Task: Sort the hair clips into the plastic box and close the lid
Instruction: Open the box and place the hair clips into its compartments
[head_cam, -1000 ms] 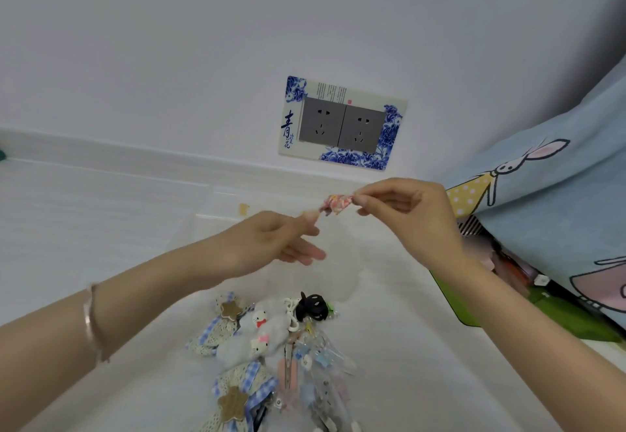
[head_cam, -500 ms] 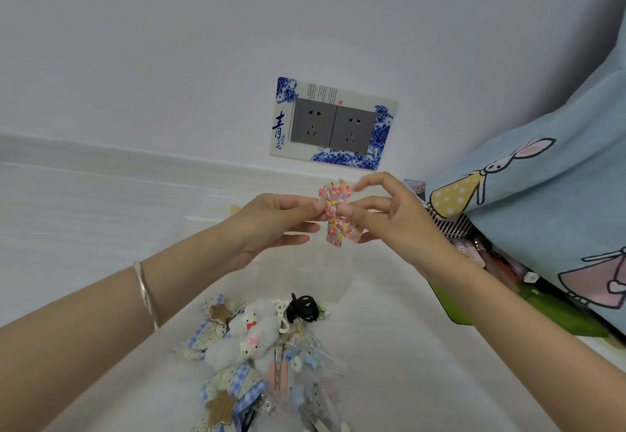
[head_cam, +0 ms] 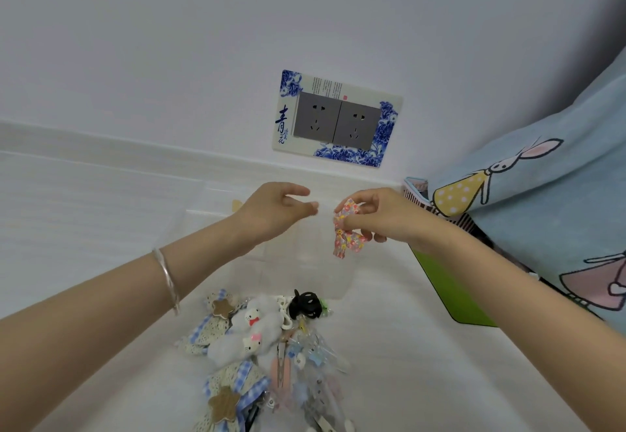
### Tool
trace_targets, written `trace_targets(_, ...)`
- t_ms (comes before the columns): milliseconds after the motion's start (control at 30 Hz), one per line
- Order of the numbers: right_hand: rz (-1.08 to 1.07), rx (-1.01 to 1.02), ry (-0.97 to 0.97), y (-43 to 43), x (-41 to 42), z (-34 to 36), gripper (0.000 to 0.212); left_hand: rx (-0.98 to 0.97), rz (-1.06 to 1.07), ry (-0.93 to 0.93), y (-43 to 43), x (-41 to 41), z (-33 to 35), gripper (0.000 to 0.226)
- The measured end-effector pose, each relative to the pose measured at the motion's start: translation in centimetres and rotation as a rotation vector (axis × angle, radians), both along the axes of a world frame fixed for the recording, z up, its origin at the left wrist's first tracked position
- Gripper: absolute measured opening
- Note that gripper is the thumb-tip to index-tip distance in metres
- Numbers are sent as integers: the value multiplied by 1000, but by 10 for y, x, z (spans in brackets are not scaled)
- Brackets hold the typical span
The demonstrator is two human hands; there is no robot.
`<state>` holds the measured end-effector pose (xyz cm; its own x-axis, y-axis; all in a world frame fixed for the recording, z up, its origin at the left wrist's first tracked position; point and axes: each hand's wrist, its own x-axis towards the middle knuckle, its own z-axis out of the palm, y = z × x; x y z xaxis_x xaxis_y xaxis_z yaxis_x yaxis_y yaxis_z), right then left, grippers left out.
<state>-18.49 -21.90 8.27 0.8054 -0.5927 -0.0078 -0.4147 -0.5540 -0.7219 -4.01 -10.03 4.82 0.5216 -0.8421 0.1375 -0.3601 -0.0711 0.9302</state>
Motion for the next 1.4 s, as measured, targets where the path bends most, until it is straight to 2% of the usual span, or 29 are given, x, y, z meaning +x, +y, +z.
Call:
trace_targets(133,57,-54,220,-1,13,-4,26,-48,48,-40,16,8,-6,36)
trace_targets(233,67,-127,268,1,18,-6,30,-101,58,-67,30,10,-9,29)
trace_targets(367,25,-312,143,0,3,-2,29,-146,35,-190,54,13,-15,22)
trace_targets(567,61,-278,-96,15,-25,-7,8,-31,-30,-485,75,16,-28,19)
trace_targets(733,293,-80,59,51,-44,-34,13,26,-98,-645,87,17,-42,43)
trace_targets(833,228,-216,59,57,-44,-62,26,-5,-84,-718,90,16,-50,49)
trace_targets(933,174,-317,52,62,-38,-75,37,-31,-82,-757,90,16,-52,47)
trace_targets(1100,163,-475,85,66,-35,-84,29,-53,-75,-774,88,16,-55,44)
trace_targets(1267,167,-364,27,70,-43,-78,23,-77,-66,-780,87,16,-57,43)
trace_targets(1400,135,-259,-241,62,-39,-51,20,-84,-69,-780,86,17,-58,42)
